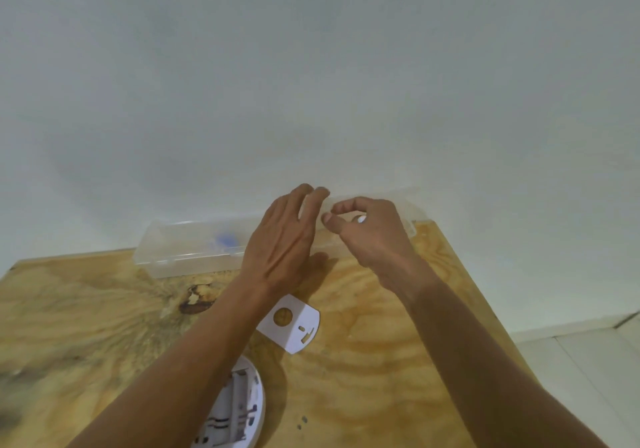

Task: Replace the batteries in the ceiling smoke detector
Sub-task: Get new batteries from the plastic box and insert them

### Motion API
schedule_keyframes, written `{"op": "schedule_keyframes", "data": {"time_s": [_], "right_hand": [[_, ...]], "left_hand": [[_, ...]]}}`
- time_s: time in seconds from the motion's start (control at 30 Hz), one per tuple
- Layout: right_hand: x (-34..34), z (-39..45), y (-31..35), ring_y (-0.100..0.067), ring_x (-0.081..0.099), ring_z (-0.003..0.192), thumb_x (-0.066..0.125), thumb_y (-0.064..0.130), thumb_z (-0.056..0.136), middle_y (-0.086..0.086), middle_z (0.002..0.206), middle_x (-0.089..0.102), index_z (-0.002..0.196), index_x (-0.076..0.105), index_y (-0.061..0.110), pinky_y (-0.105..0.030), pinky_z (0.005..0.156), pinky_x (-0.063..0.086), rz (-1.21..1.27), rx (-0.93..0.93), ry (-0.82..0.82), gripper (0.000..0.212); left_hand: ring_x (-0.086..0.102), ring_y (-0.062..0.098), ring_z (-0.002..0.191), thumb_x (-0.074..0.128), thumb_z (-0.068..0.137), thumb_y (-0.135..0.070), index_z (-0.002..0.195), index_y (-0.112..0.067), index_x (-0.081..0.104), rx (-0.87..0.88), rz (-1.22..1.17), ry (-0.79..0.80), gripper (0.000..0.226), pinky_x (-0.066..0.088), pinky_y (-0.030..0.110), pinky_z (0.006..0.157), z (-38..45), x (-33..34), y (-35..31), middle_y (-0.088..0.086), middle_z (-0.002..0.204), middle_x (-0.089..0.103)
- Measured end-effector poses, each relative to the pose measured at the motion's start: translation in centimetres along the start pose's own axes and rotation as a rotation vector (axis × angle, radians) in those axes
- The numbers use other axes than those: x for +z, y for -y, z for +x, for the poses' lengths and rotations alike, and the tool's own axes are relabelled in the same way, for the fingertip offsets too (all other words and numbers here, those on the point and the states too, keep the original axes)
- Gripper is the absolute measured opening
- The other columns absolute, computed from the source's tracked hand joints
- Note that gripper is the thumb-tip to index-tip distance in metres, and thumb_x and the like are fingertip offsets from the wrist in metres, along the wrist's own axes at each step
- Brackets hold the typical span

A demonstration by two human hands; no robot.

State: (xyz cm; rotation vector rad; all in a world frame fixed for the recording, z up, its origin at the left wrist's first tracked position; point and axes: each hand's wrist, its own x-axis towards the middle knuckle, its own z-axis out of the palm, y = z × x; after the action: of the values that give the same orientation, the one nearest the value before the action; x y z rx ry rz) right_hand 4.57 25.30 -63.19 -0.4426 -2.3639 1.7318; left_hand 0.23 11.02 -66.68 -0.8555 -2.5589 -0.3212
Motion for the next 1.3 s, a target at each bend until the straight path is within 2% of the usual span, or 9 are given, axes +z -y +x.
{"op": "schedule_keyframes", "data": {"time_s": [0.1,0.17,0.33,0.43,0.7,0.9,1.0,1.13,1.3], "right_hand": [[-0.8,1.0,0.8,-0.006,0.048,0.061,0.079,0.029,0.079,0.008,0.075,0.054,0.109,0.071,0.025,-0.019,0.052,0.036,-0.071,-0.038,0.071,0.031],[-1.3,1.5,1.4,-0.009,0.052,0.070,0.075,0.030,0.084,0.005,0.083,0.055,0.110,0.070,0.022,-0.022,0.060,0.040,-0.178,-0.087,0.113,0.028],[-0.2,2.9,1.4,-0.026,0.063,0.081,0.045,0.043,0.100,-0.004,0.091,0.067,0.093,0.059,0.018,-0.037,0.067,0.049,-0.878,-0.419,0.202,0.029],[0.1,3.8,0.2,-0.027,0.062,0.080,0.032,0.041,0.103,-0.004,0.087,0.064,0.090,0.056,0.018,-0.039,0.067,0.049,-1.004,-0.475,0.328,0.035],[-0.1,4.0,-1.6,-0.020,0.053,0.083,0.027,0.040,0.102,0.006,0.080,0.049,0.077,0.046,0.029,-0.042,0.078,0.049,-0.907,-0.524,0.373,0.034],[-2.3,2.4,-1.7,-0.015,0.056,0.086,0.061,0.021,0.090,0.001,0.096,0.060,0.097,0.065,0.015,-0.032,0.075,0.050,-0.625,-0.753,-0.024,0.009],[-4.4,2.3,-1.0,-0.018,0.048,0.114,0.073,0.040,0.082,0.000,0.125,0.055,0.126,0.058,0.021,-0.034,0.089,0.043,-0.737,-0.748,-0.161,0.050],[-7.1,2.9,-1.2,-0.017,0.031,0.140,0.069,0.061,0.078,0.004,0.148,0.044,0.147,0.040,0.031,-0.040,0.109,0.034,-0.894,-0.573,0.010,0.080],[-7.5,2.9,-2.7,-0.016,0.051,0.125,0.064,0.040,0.092,0.004,0.131,0.064,0.130,0.063,0.026,-0.025,0.098,0.036,-0.600,-0.558,0.007,0.040]], "left_hand": [[0.040,0.038,0.140,0.085,0.066,-0.050,0.150,-0.015,0.025,0.008,0.113,-0.041,0.110,0.037,0.051,0.115,-0.3,0.0,0.1,0.020,0.157,0.034],[0.033,0.040,0.145,0.081,0.065,-0.059,0.156,-0.016,0.018,-0.010,0.171,-0.029,0.119,0.030,0.055,0.118,-0.3,-0.2,0.1,0.019,0.161,0.028],[0.035,0.038,0.143,0.080,0.059,-0.069,0.158,-0.018,0.017,-0.044,0.195,-0.005,0.128,0.030,0.057,0.117,0.0,-0.5,0.0,0.016,0.159,0.031],[0.040,0.037,0.137,0.080,0.058,-0.071,0.157,-0.017,0.021,-0.052,0.200,-0.019,0.127,0.034,0.056,0.115,0.0,-0.2,0.0,0.016,0.154,0.037],[0.042,0.038,0.134,0.074,0.061,-0.075,0.156,-0.016,0.026,-0.033,0.211,-0.059,0.121,0.035,0.059,0.112,0.1,0.0,0.2,0.016,0.152,0.041],[0.038,0.037,0.138,0.077,0.059,-0.074,0.158,-0.018,0.018,-0.049,0.244,-0.021,0.127,0.030,0.058,0.116,-0.1,-0.1,0.1,0.014,0.154,0.036],[0.038,0.037,0.138,0.078,0.060,-0.072,0.157,-0.019,0.018,-0.054,0.255,-0.025,0.126,0.029,0.059,0.117,-0.2,-0.1,-0.1,0.014,0.154,0.037],[0.041,0.037,0.136,0.080,0.059,-0.070,0.156,-0.017,0.022,-0.060,0.280,-0.039,0.125,0.030,0.060,0.116,-0.3,-0.1,-0.4,0.014,0.152,0.040],[0.048,0.037,0.132,0.080,0.065,-0.061,0.143,-0.012,0.045,-0.024,0.326,-0.062,0.099,0.031,0.060,0.115,-0.7,0.1,-0.7,0.015,0.145,0.050]]}}
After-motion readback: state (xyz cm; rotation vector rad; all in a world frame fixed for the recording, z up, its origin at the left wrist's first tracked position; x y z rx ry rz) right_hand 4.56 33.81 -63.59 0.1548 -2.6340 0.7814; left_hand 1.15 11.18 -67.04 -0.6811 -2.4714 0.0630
